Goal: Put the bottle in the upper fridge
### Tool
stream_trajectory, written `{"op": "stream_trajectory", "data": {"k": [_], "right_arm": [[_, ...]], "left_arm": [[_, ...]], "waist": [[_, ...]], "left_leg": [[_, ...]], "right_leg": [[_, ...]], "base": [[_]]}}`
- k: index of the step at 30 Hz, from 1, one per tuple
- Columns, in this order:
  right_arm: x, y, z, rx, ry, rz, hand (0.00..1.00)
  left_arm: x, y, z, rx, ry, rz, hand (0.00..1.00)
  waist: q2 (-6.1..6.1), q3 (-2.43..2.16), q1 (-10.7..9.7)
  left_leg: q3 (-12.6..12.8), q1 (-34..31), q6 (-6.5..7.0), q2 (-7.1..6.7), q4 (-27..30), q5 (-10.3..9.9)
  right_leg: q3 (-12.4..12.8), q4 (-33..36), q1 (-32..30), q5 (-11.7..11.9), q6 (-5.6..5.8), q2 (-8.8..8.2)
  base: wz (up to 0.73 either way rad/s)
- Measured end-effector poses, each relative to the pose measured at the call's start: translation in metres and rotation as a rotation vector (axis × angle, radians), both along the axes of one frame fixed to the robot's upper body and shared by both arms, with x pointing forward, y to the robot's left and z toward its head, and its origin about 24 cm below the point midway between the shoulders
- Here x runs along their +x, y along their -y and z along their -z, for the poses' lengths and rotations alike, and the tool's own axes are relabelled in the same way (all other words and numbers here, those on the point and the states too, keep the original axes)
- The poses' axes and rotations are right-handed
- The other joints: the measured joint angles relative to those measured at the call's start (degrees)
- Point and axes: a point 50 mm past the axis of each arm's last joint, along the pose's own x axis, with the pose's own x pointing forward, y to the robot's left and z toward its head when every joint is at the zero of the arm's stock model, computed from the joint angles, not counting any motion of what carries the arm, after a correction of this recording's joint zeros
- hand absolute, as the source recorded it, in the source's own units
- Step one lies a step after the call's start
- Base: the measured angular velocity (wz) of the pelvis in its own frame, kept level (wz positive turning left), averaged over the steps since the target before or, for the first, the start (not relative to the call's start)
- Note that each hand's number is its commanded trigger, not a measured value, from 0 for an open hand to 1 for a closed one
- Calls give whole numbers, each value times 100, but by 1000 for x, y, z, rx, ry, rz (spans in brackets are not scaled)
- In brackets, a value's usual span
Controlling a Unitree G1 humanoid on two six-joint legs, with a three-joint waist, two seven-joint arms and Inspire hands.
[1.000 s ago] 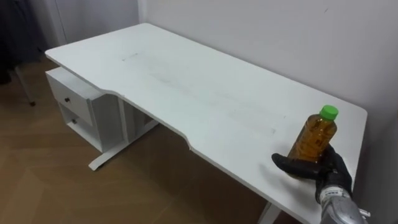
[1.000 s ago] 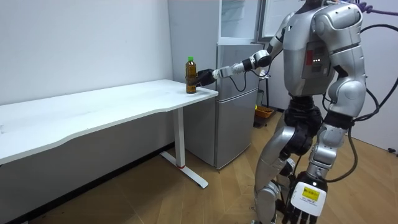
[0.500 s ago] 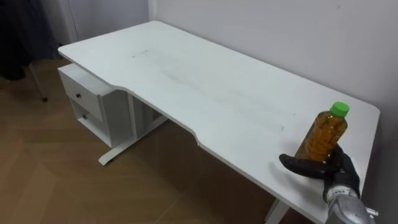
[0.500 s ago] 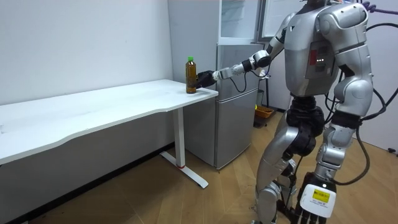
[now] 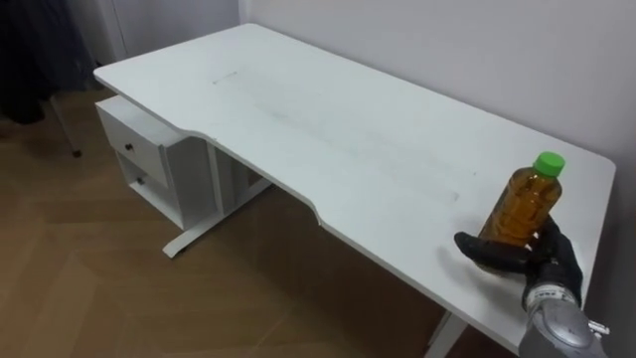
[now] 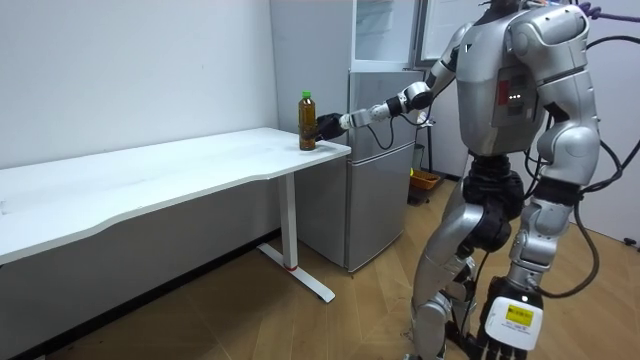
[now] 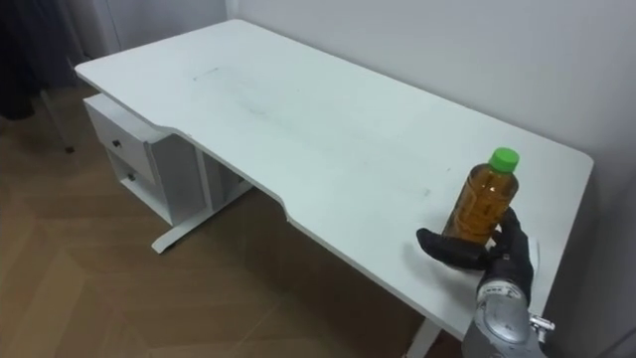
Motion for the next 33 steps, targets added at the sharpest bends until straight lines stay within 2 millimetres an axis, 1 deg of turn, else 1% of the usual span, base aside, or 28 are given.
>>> {"op": "stream_trajectory", "data": {"k": [3, 4, 5, 6, 10, 12, 19, 21, 25, 27, 31, 33], "right_arm": [[0, 0, 0, -2, -1, 7, 0], [0, 0, 0, -2, -1, 7, 24], [0, 0, 0, -2, -1, 9, 69], [0, 0, 0, -2, -1, 10, 100], [0, 2, -2, -6, -1, 30, 100], [2, 7, -3, -16, -9, 59, 100], [4, 14, -4, -29, -27, 86, 100], [2, 21, -3, -38, -41, 103, 100], [1, 24, -3, -39, -41, 112, 100], [1, 24, -2, -37, -46, 105, 100], [1, 25, -1, -32, -53, 94, 100], [0, 26, 1, -31, -60, 78, 100]], "left_arm": [[-1, 0, 0, 1, -5, -1, 0], [-2, 0, 0, 1, -6, -2, 0], [-2, 0, 0, -1, -5, -7, 0], [-2, 0, 0, -7, -2, -21, 0], [-4, -1, 1, -11, -3, -35, 0], [-5, -1, 1, -10, -5, -36, 0], [-9, -2, 2, -10, -17, -40, 0], [-8, -2, 2, -13, -13, -37, 0], [-8, -2, 1, -15, -7, -37, 0], [-8, -2, 1, -16, -2, -35, 0], [-11, -2, 2, -16, -6, -37, 0], [-15, -2, 2, -16, -15, -41, 0]], "waist": [[2, 1, 6], [2, 0, 7], [2, 0, 7], [2, 0, 7], [5, -1, 8], [11, -4, 10], [37, -3, 48], [58, -2, 105], [127, -1, 136], [167, 3, 136], [175, 1, 129], [186, 1, 72]], "left_leg": [[0, -3, 0, 2, 0, 0], [-1, -5, 0, 2, 0, 0], [-4, -10, -1, 2, 1, 1], [-8, -22, -3, 2, 2, 3], [-16, -71, -8, 3, 3, 16], [-22, -95, -12, 6, 2, 21], [-22, -92, -12, 8, 14, 22], [-22, -86, -12, 7, 31, 22], [-22, -52, -12, 5, 34, 22], [-23, -6, -12, -3, -13, 21], [-23, 15, -9, -10, -19, 23], [-32, 69, -6, -25, -20, 24]], "right_leg": [[-1, -2, -6, 0, 0, 2], [-1, -2, -5, 0, 0, 3], [-1, -2, -6, 0, 0, 7], [-2, -2, -13, 0, -1, 10], [-1, -3, -64, 1, -3, 17], [1, -5, -82, 2, -5, 23], [-2, -18, -74, 4, -7, 25], [4, -18, -67, 4, -7, 25], [7, -16, -34, 3, -7, 23], [-1, -16, 11, 1, -4, 14], [2, -13, 33, 0, -1, 7], [-34, -49, 111, 0, 0, 1]], "base": [[0], [0], [0], [0], [0], [0], [0], [0], [0], [0], [0], [6]]}}
